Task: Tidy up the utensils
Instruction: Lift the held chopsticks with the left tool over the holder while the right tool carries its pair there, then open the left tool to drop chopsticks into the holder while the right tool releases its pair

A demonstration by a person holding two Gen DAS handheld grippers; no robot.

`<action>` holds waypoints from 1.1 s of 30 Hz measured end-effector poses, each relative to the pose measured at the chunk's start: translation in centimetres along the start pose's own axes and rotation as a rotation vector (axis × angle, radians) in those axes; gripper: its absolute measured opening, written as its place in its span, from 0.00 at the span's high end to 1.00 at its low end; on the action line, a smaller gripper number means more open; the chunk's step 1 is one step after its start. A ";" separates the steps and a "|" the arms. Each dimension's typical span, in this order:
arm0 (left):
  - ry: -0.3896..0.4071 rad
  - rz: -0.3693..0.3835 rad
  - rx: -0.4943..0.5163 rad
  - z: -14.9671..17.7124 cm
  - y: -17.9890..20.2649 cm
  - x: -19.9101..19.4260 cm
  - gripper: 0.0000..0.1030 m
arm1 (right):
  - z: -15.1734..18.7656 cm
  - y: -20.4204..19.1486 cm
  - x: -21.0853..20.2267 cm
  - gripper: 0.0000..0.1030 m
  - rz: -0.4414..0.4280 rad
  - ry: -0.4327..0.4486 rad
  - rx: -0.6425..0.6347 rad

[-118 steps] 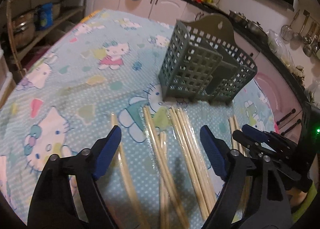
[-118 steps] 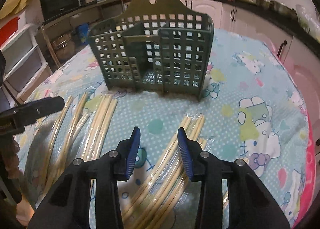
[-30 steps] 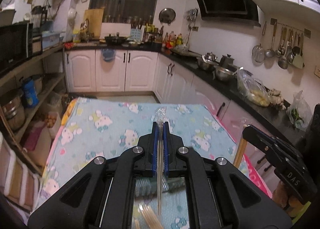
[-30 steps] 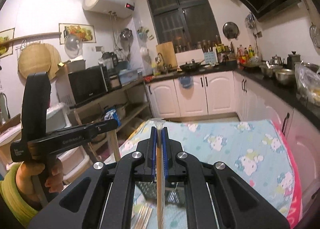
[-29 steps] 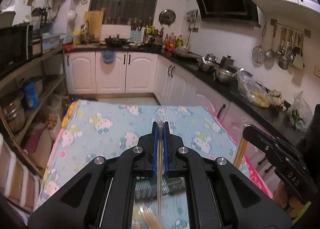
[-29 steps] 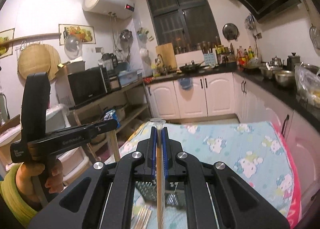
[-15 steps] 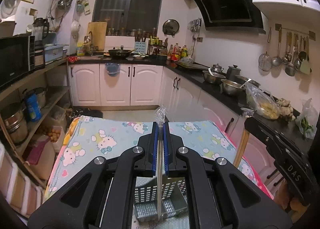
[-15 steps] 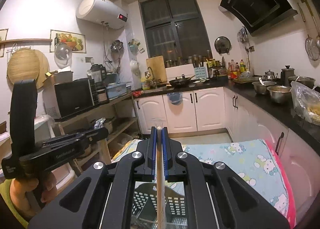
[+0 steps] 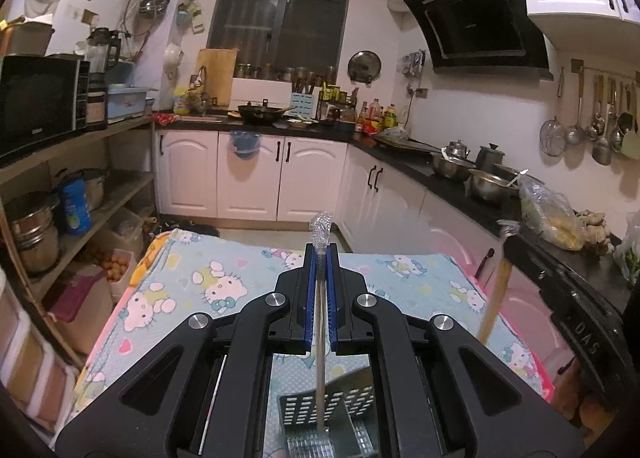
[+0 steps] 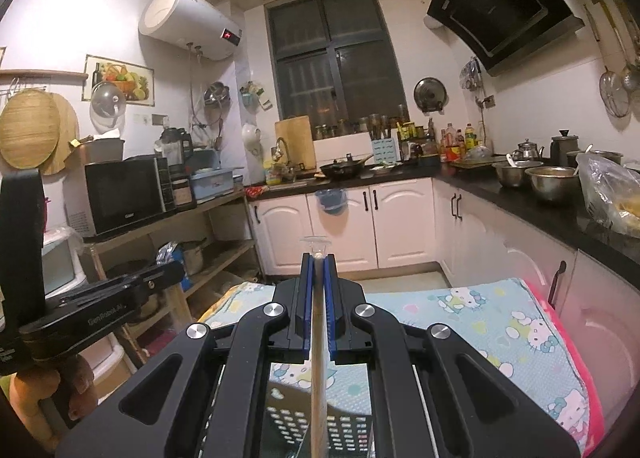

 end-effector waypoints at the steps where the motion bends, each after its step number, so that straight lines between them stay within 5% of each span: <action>1: -0.005 -0.001 -0.006 0.3 -0.1 0.3 0.99 | 0.0 0.1 0.0 0.94 0.002 0.008 0.001; 16: -0.056 0.022 -0.029 3.9 0.1 2.1 0.99 | -0.1 2.3 1.3 0.94 0.027 0.060 0.040; 33: -0.108 0.045 -0.030 6.4 0.2 2.1 0.99 | 4.5 4.2 1.3 0.94 0.063 -0.027 0.040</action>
Point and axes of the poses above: each gripper's, at about its wrist camera, not at the fingertips, and x roughly the way its jaws point, y to its right, z to its underside, the point moved 4 cm from there along x, roughly the way its jaws point, and after that the axes turned 14 degrees about x, right-handed, at the moved point
